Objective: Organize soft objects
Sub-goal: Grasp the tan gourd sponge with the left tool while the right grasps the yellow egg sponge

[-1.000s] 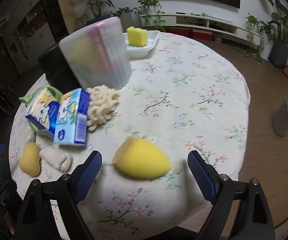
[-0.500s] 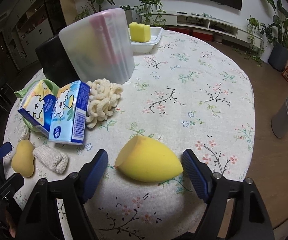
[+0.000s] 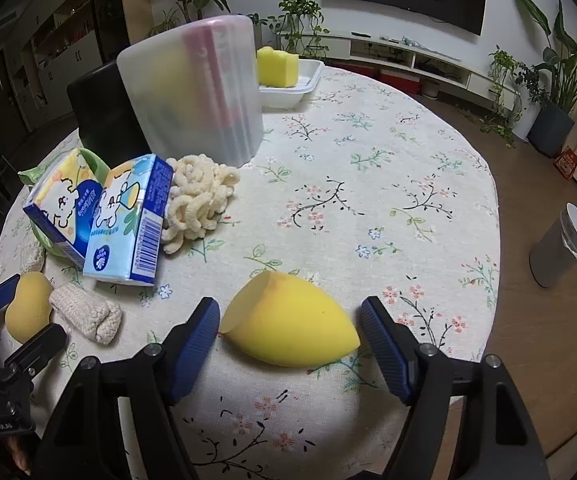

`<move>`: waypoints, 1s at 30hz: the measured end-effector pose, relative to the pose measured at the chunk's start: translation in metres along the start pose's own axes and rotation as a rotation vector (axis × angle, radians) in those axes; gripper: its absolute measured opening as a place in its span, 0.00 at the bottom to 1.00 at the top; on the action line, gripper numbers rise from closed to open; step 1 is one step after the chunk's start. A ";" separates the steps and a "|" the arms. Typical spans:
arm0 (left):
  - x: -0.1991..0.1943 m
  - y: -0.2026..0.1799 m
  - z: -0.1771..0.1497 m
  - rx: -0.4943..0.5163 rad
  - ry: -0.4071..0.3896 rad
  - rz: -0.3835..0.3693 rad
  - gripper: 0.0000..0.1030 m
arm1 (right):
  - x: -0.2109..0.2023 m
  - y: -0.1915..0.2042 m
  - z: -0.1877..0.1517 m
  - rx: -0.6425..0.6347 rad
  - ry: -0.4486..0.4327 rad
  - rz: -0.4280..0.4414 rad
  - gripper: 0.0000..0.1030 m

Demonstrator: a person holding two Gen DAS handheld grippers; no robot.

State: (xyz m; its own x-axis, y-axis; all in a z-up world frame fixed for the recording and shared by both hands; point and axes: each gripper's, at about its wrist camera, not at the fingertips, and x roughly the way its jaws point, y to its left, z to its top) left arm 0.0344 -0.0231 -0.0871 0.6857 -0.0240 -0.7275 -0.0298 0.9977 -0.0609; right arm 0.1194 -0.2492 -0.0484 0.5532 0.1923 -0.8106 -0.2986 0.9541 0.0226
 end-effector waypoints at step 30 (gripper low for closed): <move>-0.019 0.007 -0.009 0.042 -0.053 -0.140 0.40 | -0.013 0.008 -0.010 0.018 -0.029 0.042 0.52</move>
State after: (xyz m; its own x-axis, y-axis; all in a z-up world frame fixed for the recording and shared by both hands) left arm 0.0146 -0.0160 -0.0801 0.7185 -0.1607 -0.6767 0.0985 0.9866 -0.1298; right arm 0.1018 -0.2461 -0.0440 0.5627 0.2390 -0.7913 -0.3082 0.9489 0.0675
